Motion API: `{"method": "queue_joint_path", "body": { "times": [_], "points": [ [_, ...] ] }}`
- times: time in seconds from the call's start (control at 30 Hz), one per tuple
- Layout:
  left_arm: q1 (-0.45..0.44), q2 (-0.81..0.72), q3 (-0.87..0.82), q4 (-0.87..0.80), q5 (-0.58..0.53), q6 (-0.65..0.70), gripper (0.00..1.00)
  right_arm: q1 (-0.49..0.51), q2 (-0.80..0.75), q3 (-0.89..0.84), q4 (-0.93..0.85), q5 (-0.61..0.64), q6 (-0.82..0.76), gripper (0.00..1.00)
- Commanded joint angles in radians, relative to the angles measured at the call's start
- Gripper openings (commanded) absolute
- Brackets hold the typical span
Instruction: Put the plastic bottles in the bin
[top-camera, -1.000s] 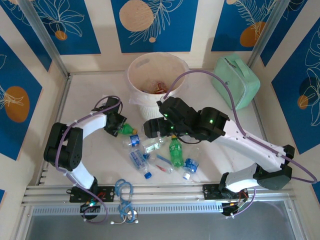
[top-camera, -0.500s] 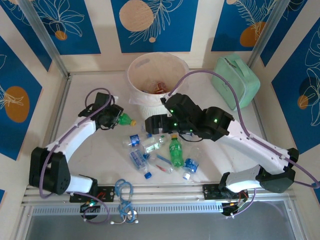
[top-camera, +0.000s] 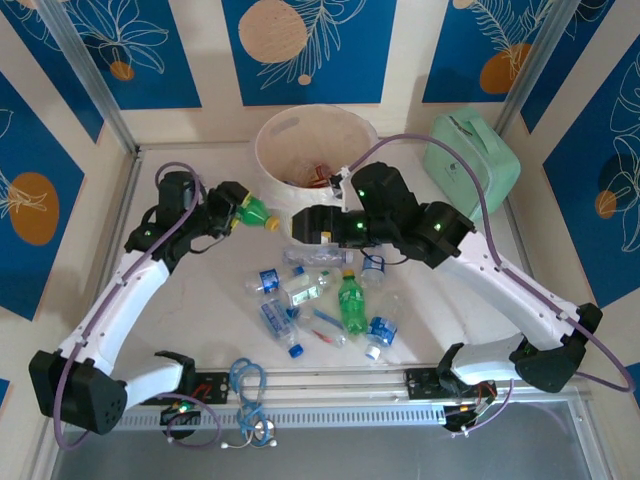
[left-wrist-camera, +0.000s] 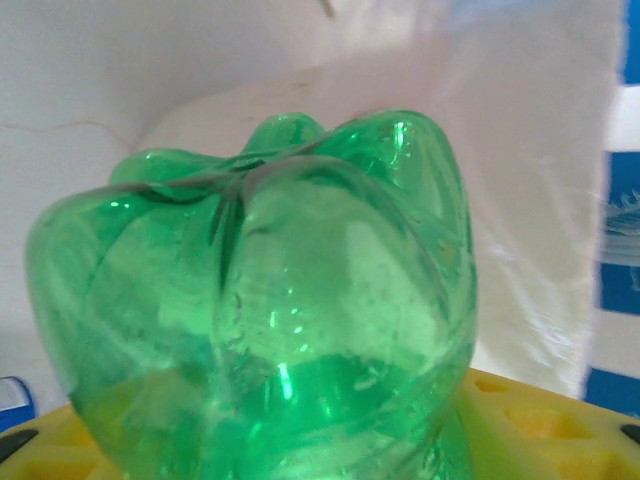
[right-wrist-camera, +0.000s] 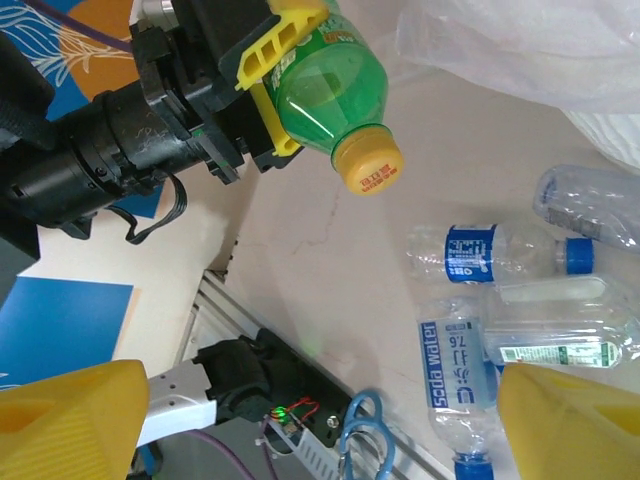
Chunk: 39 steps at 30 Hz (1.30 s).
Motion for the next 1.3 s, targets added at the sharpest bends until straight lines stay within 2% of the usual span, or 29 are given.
{"method": "queue_joint_path", "body": {
  "times": [0.0, 0.13, 0.47, 0.97, 1.13, 1.2, 1.27],
  "points": [
    [-0.009, -0.012, 0.028, 0.148, 0.125, -0.052, 0.53, -0.022, 0.008, 0.003, 0.049, -0.079, 0.017, 0.91],
    [-0.045, 0.003, 0.028, 0.279, 0.197, -0.098, 0.53, -0.044, 0.018, -0.002, 0.069, -0.111, 0.025, 0.89],
    [-0.192, 0.028, 0.044, 0.487, 0.240, -0.119, 0.54, -0.076, 0.033, 0.006, 0.083, -0.120, 0.046, 0.82],
    [-0.233, 0.060, 0.052, 0.554, 0.267, -0.127, 0.54, -0.106, -0.013, -0.019, 0.086, -0.122, 0.057, 0.39],
    [-0.234, 0.065, 0.057, 0.531, 0.264, -0.115, 0.54, -0.105, -0.015, -0.008, 0.084, -0.120, 0.050, 0.29],
    [-0.234, 0.065, 0.060, 0.528, 0.261, -0.108, 0.57, -0.106, -0.015, 0.000, 0.080, -0.118, 0.044, 0.25],
    [-0.236, 0.064, 0.063, 0.514, 0.253, -0.094, 0.68, -0.106, -0.014, 0.009, 0.077, -0.115, 0.040, 0.22]
  ]
}}
